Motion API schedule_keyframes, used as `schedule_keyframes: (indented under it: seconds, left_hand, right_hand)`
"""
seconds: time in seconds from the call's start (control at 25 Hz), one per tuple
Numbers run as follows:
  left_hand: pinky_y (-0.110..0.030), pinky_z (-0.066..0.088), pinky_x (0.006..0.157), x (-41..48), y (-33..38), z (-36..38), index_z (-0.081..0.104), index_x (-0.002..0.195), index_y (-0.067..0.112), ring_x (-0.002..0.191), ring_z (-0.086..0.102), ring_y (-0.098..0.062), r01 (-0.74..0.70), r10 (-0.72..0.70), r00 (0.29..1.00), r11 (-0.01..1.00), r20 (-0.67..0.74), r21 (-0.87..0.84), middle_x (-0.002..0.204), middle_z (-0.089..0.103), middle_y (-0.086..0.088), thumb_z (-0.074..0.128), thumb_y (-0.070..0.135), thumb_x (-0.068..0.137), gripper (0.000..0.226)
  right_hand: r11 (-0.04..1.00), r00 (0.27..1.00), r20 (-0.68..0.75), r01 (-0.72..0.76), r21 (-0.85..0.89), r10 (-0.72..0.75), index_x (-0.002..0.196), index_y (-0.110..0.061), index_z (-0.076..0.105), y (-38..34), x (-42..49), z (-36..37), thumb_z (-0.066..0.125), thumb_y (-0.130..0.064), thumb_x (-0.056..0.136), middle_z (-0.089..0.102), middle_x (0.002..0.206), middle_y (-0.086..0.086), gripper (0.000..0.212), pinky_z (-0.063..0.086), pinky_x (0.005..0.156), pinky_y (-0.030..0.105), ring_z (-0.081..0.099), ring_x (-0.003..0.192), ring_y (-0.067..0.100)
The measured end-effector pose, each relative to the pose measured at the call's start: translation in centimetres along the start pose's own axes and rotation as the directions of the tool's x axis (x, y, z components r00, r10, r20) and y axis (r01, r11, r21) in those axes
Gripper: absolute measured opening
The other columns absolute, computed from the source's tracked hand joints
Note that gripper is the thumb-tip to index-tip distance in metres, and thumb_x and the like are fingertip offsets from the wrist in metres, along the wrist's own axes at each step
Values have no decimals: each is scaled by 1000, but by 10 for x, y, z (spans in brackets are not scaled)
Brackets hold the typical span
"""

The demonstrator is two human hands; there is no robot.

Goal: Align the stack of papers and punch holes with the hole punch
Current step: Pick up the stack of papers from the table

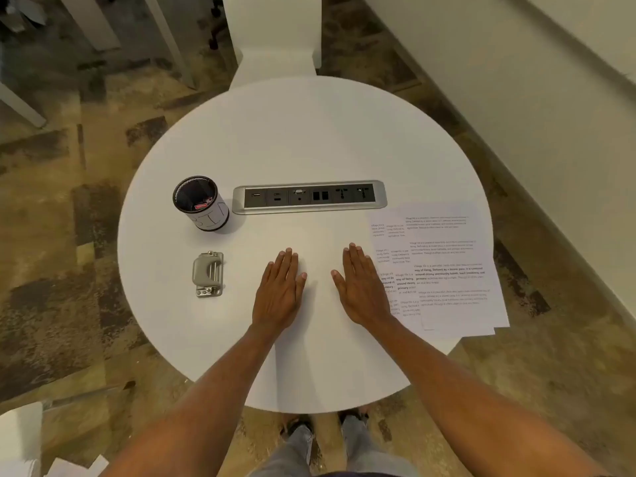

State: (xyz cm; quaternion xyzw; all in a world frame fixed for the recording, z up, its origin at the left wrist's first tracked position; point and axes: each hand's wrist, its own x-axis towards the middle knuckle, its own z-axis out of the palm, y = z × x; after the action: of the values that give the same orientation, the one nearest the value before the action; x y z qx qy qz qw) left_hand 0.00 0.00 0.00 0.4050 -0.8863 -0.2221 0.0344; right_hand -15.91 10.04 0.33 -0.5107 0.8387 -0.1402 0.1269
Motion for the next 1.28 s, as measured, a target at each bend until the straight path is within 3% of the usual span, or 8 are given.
schedule_keyframes:
  seconds: [0.4, 0.76, 1.08, 1.2, 1.28]
  left_hand:
    - [-32, 1, 122, -6, -6, 34, 4, 153, 15, 150, 0, -12, 19, -18, 1000, 998, -22, 61, 163, 4, -2, 19, 38, 102, 57]
    - [-37, 11, 122, -6, -4, 36, 11, 153, 12, 150, 6, -15, 30, -22, 997, 994, -72, 102, 162, 13, -5, 22, 36, 101, 58]
    - [-35, 7, 123, -5, -3, 37, 10, 153, 15, 150, 4, -12, 37, -30, 997, 993, -67, 112, 163, 11, -3, 22, 37, 101, 58]
    - [-37, 9, 122, -4, 2, 34, 15, 152, 12, 150, 8, -15, 34, -26, 996, 994, -82, 102, 162, 14, -4, 27, 33, 100, 58]
    - [-38, 16, 121, 0, 12, 30, 26, 149, 7, 147, 21, -23, 74, -70, 991, 997, -116, 30, 158, 26, -10, 33, 28, 98, 55]
  right_hand:
    - [992, 997, 70, 39, -121, -31, 151, -2, 8, 11, -11, 26, 21, -40, 103, 3, 162, 16, 63, 2, 122, 38, -1, 150, 24]
    - [996, 999, 5, 40, -75, -40, 152, -5, 9, 18, -10, 35, 23, -40, 102, 6, 163, 13, 62, 5, 122, 38, -2, 150, 21]
    - [998, 999, 13, 34, -49, -33, 152, -5, 9, 20, -10, 35, 23, -41, 102, 5, 163, 13, 63, 7, 122, 39, -2, 150, 21]
    - [998, 998, 25, 57, 1, -57, 152, -4, 14, 17, -10, 28, 28, -40, 102, 9, 162, 13, 62, 8, 122, 39, 3, 150, 22]
    - [988, 999, -1, 46, 145, -47, 148, -3, 29, 18, -7, 14, 39, -33, 100, 24, 158, 16, 58, 18, 120, 43, 19, 148, 27]
